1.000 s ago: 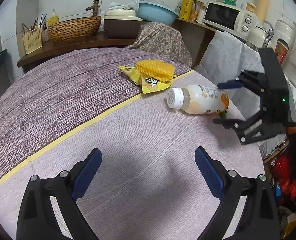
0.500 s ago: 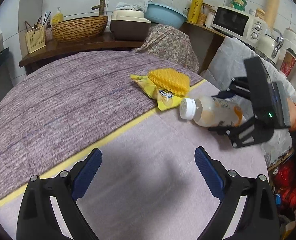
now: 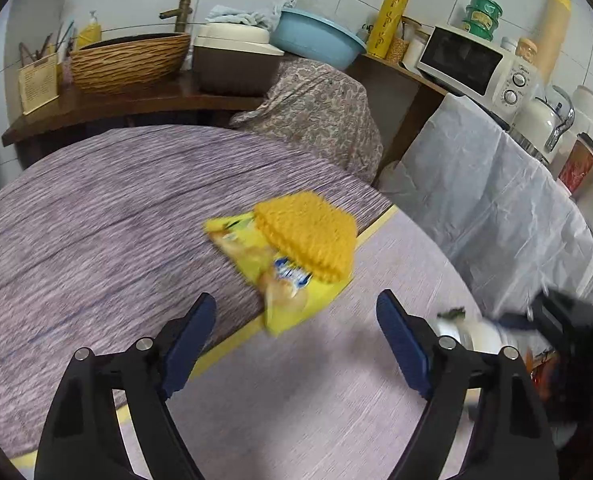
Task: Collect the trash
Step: 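Grasp the white-orange bottle with the right tool while the left tool grasps the yellow mesh net, then carry the bottle and mesh net over the black bin and release both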
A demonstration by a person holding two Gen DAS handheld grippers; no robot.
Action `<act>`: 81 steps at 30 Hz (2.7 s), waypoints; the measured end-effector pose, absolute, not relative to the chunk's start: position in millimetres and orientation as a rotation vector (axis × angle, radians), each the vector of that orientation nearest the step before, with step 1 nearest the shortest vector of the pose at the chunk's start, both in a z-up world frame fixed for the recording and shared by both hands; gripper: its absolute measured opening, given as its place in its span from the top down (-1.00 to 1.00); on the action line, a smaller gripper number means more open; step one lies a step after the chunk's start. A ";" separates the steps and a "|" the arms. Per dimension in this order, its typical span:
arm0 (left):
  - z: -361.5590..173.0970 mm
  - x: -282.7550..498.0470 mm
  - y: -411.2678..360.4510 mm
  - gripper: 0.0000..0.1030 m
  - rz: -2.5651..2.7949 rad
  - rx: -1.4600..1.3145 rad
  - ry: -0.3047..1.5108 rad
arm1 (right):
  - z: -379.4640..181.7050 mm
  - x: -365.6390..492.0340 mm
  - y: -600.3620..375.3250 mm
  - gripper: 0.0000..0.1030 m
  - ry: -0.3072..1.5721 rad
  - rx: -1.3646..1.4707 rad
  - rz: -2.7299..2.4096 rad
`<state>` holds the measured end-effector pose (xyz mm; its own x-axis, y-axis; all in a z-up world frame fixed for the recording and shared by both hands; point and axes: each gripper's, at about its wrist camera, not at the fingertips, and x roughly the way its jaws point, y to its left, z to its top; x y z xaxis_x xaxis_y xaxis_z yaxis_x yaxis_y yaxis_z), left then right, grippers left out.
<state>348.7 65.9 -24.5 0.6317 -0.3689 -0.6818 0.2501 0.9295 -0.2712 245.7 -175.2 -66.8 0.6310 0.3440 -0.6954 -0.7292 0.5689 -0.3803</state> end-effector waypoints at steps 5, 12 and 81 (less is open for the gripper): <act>-22.8 370.4 7.0 -0.59 -0.361 0.090 0.762 | -73.2 223.3 -197.2 -0.24 0.613 -0.601 0.654; -58.6 401.3 -36.2 -0.49 -0.313 0.315 0.839 | -81.0 190.5 -221.1 -0.24 0.614 -0.523 0.642; -122.4 325.6 -307.1 -0.01 -0.815 -0.009 1.169 | -185.6 170.8 -509.3 -0.25 0.666 0.162 -0.244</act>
<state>325.6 -307.1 -122.4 0.1454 -0.5703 -0.8084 0.5618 0.7202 -0.4070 170.8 -509.3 -185.6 0.7594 -0.1716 -0.6275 0.2745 0.9590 0.0700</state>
